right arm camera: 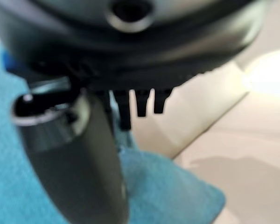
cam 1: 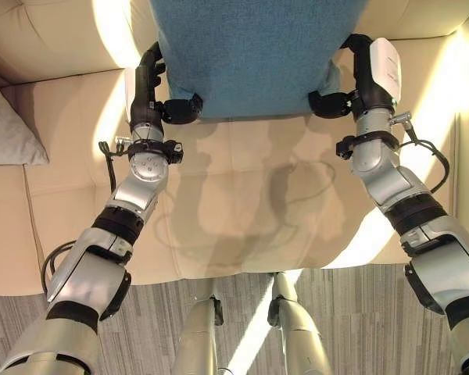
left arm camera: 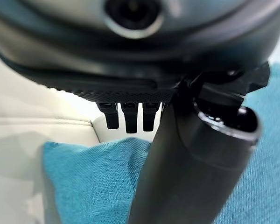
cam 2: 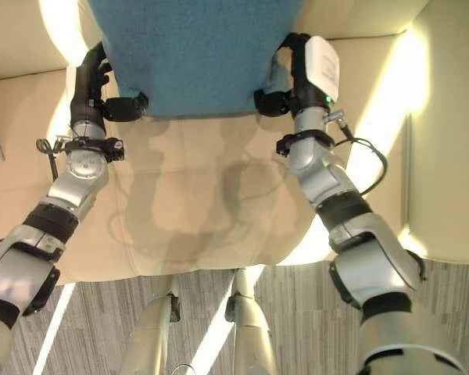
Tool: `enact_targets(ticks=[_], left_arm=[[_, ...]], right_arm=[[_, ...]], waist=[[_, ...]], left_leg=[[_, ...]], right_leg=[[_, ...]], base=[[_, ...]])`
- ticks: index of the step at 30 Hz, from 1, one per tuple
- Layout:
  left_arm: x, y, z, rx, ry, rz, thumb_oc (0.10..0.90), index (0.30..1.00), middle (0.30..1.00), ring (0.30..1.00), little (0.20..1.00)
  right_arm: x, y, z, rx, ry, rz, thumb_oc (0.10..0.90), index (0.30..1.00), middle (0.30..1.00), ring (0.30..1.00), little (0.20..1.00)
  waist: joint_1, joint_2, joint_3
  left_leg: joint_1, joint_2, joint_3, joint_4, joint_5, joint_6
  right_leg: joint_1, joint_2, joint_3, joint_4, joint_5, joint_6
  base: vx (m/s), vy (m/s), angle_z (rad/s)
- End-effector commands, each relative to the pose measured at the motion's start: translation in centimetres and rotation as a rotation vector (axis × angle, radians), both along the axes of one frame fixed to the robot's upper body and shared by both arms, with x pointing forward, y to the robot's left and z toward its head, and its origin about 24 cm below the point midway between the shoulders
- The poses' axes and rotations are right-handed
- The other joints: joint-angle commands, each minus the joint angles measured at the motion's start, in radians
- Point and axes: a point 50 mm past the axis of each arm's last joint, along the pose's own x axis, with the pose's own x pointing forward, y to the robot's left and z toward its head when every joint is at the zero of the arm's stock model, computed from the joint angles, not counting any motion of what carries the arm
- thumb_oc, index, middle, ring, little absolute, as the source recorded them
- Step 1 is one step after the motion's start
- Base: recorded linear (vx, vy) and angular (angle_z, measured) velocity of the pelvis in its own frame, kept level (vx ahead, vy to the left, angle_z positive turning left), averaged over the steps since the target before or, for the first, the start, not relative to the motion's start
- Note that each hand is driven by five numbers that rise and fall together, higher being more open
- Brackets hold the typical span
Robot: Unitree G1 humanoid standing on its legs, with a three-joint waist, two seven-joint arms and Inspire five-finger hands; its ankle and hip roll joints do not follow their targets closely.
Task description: Pick up all the scattered cushions and arrange them neatly on the sofa.
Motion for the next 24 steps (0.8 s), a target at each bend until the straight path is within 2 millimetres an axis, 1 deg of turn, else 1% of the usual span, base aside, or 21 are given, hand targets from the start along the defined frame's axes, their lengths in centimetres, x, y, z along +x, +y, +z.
enact_targets(ticks=[1, 2, 3, 4, 5, 6, 7, 8, 9, 10, 12, 13, 14, 16, 17, 18, 21, 22, 23, 24], left_arm=[[-1.4, 3.6, 0.4, -0.005, -0.106, 0.054, 0.8, 0.9, 0.9, 0.9, 0.9], [-1.8, 4.3, -0.6, -0.004, -0.081, 0.067, 0.8, 0.9, 0.9, 0.9, 0.9], [-2.8, 6.2, -2.7, -0.001, -0.026, 0.103, 0.8, 0.9, 0.9, 0.9, 0.9], [-2.8, 6.2, -2.8, 0.001, -0.023, 0.103, 0.8, 0.9, 0.9, 0.9, 0.9], [-4.2, 7.8, -5.1, -0.023, 0.026, 0.146, 0.8, 0.9, 0.9, 0.9, 0.9], [-4.9, 8.5, -6.1, -0.032, 0.044, 0.169, 0.8, 0.9, 0.9, 0.9, 0.9], [-4.9, 8.5, -6.1, -0.031, 0.046, 0.168, 0.8, 0.9, 0.9, 0.9, 0.9], [-7.2, 9.9, -8.9, -0.063, 0.104, 0.19, 0.8, 0.9, 0.9, 0.9, 0.9], [-8.0, 10.3, -10.0, -0.05, 0.141, 0.19, 0.8, 0.9, 0.9, 0.9, 0.9], [-8.0, 10.3, -10.1, -0.049, 0.143, 0.189, 0.8, 0.9, 0.9, 0.9, 0.9], [-9.7, 11.2, -11.8, -0.01, 0.211, 0.195, 0.8, 0.9, 0.9, 0.9, 0.9], [-10.3, 11.5, -12.7, -0.001, 0.247, 0.196, 0.8, 0.9, 0.9, 0.9, 0.9], [-12.0, 12.0, -14.7, 0.003, 0.327, 0.204, 0.8, 0.9, 0.9, 0.9, 0.9], [-13.6, 11.9, -17.2, -0.023, 0.412, 0.204, 0.8, 0.9, 0.9, 0.9, 0.9], [-13.6, 11.9, -17.2, -0.023, 0.412, 0.204, 0.8, 0.9, 0.9, 0.9, 0.9], [-15.4, 11.6, -19.5, -0.067, 0.493, 0.21, 0.8, 0.9, 0.9, 0.9, 0.9], [-18.3, 10.7, -23.1, -0.198, 0.61, 0.22, 0.8, 0.9, 0.9, 0.9, 0.9], [-18.3, 10.7, -23.1, -0.198, 0.61, 0.22, 0.8, 0.9, 0.9, 0.9, 0.9], [-19.0, 10.4, -24.1, -0.215, 0.652, 0.212, 0.8, 0.9, 0.9, 0.9, 0.9], [-20.7, 9.4, -26.4, -0.213, 0.774, 0.187, 0.8, 0.9, 0.9, 0.9, 0.9]], right_arm=[[-1.9, -3.2, 1.6, 0.027, -0.145, -0.035, 0.8, 0.9, 0.9, 0.9, 0.9], [-2.3, -4.2, 0.6, 0.055, -0.128, -0.05, 0.8, 0.9, 0.9, 0.9, 0.9], [-3.4, -6.2, -1.7, 0.087, -0.078, -0.087, 0.8, 0.9, 0.9, 0.9, 0.9], [-3.4, -6.2, -1.8, 0.087, -0.076, -0.088, 0.8, 0.9, 0.9, 0.9, 0.9], [-4.6, -7.8, -4.8, 0.1, -0.002, -0.122, 0.8, 0.9, 0.9, 0.9, 0.9], [-5.4, -8.5, -6.4, 0.114, 0.037, -0.137, 0.8, 0.9, 0.9, 0.9, 0.9], [-5.4, -8.6, -6.5, 0.114, 0.039, -0.138, 0.8, 0.9, 0.9, 0.9, 0.9], [-7.8, -10.2, -11.4, 0.159, 0.187, -0.169, 0.8, 0.9, 0.9, 0.9, 0.9], [-8.8, -10.9, -13.0, 0.163, 0.248, -0.183, 0.8, 0.9, 0.9, 0.9, 0.9], [-8.8, -11.0, -13.0, 0.163, 0.25, -0.184, 0.8, 0.9, 0.9, 0.9, 0.9], [-10.8, -12.0, -15.7, 0.163, 0.355, -0.207, 0.8, 0.9, 0.9, 0.9, 0.9], [-11.4, -12.4, -16.5, 0.162, 0.392, -0.218, 0.8, 0.9, 0.9, 0.9, 0.9], [-13.3, -13.1, -18.9, 0.171, 0.493, -0.246, 0.8, 0.9, 0.9, 0.9, 0.9], [-14.8, -13.1, -21.5, 0.199, 0.587, -0.264, 0.8, 0.9, 0.9, 0.9, 0.9], [-14.8, -13.1, -21.5, 0.199, 0.588, -0.264, 0.8, 0.9, 0.9, 0.9, 0.9], [-16.1, -12.9, -23.5, 0.238, 0.652, -0.278, 0.8, 0.9, 0.9, 0.9, 0.9], [-18.1, -12.2, -26.4, 0.317, 0.75, -0.294, 0.8, 0.9, 0.9, 0.9, 0.9], [-18.1, -12.2, -26.4, 0.317, 0.75, -0.294, 0.8, 0.9, 0.9, 0.9, 0.9], [-18.7, -11.9, -27.2, 0.332, 0.783, -0.294, 0.8, 0.9, 0.9, 0.9, 0.9], [-20.2, -11.3, -29.5, 0.371, 0.871, -0.308, 0.8, 0.9, 0.9, 0.9, 0.9]], waist=[[0.0, -0.049, -0.12], [-0.001, -0.053, -0.124], [-0.004, -0.058, -0.134], [-0.004, -0.059, -0.135], [-0.008, -0.063, -0.144], [-0.009, -0.065, -0.15], [-0.008, -0.065, -0.151], [-0.01, -0.07, -0.162], [-0.011, -0.071, -0.165], [-0.011, -0.071, -0.164], [-0.013, -0.075, -0.171], [-0.013, -0.075, -0.174], [-0.014, -0.075, -0.182], [-0.013, -0.072, -0.192], [-0.014, -0.072, -0.193], [-0.012, -0.069, -0.199], [-0.01, -0.068, -0.211], [-0.01, -0.068, -0.211], [-0.009, -0.068, -0.217], [-0.009, -0.069, -0.226]], left_leg=[[0.053, -0.022, -0.003, 0.0, -0.084, -0.067], [0.062, -0.021, -0.003, 0.0, -0.087, -0.067], [0.089, -0.017, -0.001, 0.0, -0.094, -0.067], [0.091, -0.017, -0.001, 0.0, -0.095, -0.067], [0.12, -0.018, 0.0, 0.0, -0.104, -0.063], [0.136, -0.018, 0.002, 0.0, -0.108, -0.063], [0.138, -0.018, 0.002, 0.0, -0.108, -0.063], [0.188, -0.019, 0.006, 0.0, -0.122, -0.06], [0.21, -0.016, 0.009, 0.0, -0.125, -0.06], [0.212, -0.016, 0.009, 0.0, -0.125, -0.06], [0.256, -0.013, 0.013, 0.0, -0.134, -0.058], [0.275, -0.011, 0.015, 0.0, -0.136, -0.057], [0.323, -0.005, 0.018, 0.0, -0.144, -0.055], [0.368, -0.002, 0.021, 0.0, -0.152, -0.051], [0.365, -0.003, 0.02, 0.0, -0.147, -0.05], [0.41, 0.0, 0.027, 0.0, -0.157, -0.045], [0.475, 0.0, 0.033, 0.0, -0.17, -0.035], [0.472, -0.001, 0.032, 0.0, -0.166, -0.035], [0.488, -0.002, 0.033, 0.0, -0.17, -0.033], [0.52, 0.0, 0.036, 0.0, -0.177, -0.031]], right_leg=[[0.004, -0.024, 0.041, 0.003, -0.119, 0.114], [0.015, -0.024, 0.04, 0.003, -0.121, 0.114], [0.043, -0.022, 0.034, 0.003, -0.128, 0.112], [0.045, -0.022, 0.034, 0.003, -0.129, 0.112], [0.074, -0.021, 0.03, 0.003, -0.135, 0.111], [0.092, -0.02, 0.026, 0.003, -0.139, 0.11], [0.094, -0.02, 0.026, 0.003, -0.14, 0.11], [0.15, -0.019, 0.02, 0.003, -0.152, 0.109], [0.172, -0.02, 0.017, 0.003, -0.157, 0.109], [0.175, -0.02, 0.016, 0.003, -0.157, 0.109], [0.225, -0.018, 0.012, 0.003, -0.169, 0.108], [0.246, -0.018, 0.011, 0.003, -0.174, 0.107], [0.297, -0.018, 0.009, 0.003, -0.187, 0.105], [0.342, -0.017, 0.007, 0.003, -0.202, 0.104], [0.34, -0.018, 0.007, 0.003, -0.198, 0.104], [0.386, -0.015, 0.004, 0.003, -0.214, 0.099], [0.454, -0.009, 0.008, 0.003, -0.228, 0.094], [0.451, -0.009, 0.008, 0.003, -0.226, 0.094], [0.471, -0.008, 0.008, 0.003, -0.231, 0.093], [0.507, -0.005, 0.007, 0.003, -0.241, 0.091]], base=[[0.01, -0.035, 0.07], [0.03, -0.049, 0.12], [0.03, -0.042, 0.13], [0.05, -0.05, 0.14], [0.04, -0.027, 0.1], [0.04, -0.027, 0.08], [0.06, -0.033, 0.08], [0.06, -0.035, 0.04], [0.06, -0.036, 0.03], [0.03, -0.017, 0.03], [0.05, -0.02, 0.05], [0.08, -0.025, 0.0], [0.08, -0.018, -0.01], [0.06, -0.01, 0.01], [0.04, -0.004, -0.01], [0.04, -0.002, 0.0], [0.03, -0.003, 0.03], [0.01, -0.007, 0.04], [0.02, -0.006, 0.05], [0.03, -0.016, 0.04]])
